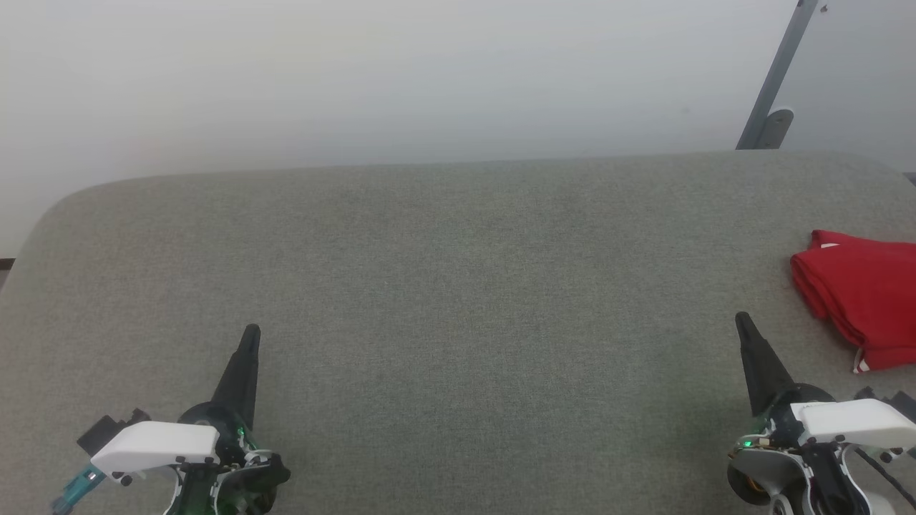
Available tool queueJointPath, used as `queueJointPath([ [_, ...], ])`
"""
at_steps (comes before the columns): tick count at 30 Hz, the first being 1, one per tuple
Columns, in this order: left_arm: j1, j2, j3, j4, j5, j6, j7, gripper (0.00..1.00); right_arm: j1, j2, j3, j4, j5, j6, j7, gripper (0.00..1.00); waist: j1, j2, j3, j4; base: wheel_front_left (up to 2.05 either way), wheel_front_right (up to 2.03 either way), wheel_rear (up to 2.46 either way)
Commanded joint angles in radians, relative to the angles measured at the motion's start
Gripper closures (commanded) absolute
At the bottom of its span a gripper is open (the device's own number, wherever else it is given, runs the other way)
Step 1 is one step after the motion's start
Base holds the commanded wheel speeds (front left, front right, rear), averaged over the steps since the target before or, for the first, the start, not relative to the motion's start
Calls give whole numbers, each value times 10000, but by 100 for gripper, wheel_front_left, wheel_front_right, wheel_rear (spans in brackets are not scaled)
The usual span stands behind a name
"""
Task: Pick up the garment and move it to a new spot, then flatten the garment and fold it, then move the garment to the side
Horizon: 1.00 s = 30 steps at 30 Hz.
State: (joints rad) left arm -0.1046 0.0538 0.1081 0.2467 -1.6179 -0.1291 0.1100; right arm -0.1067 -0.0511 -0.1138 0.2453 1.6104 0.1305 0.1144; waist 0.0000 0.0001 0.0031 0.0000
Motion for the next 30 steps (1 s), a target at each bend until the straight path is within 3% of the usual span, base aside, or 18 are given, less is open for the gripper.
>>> queueJointPath([
  [1,-105,-17,43,-3,36,-28,51,100,-66,37,-4,18,46,4,14,100,0,-1,0,0,0,0,0],
  [30,-108,-30,57,-3,50,-28,54,100,-66,35,-4,18,46,4,13,100,0,-1,0,0,0,0,0],
])
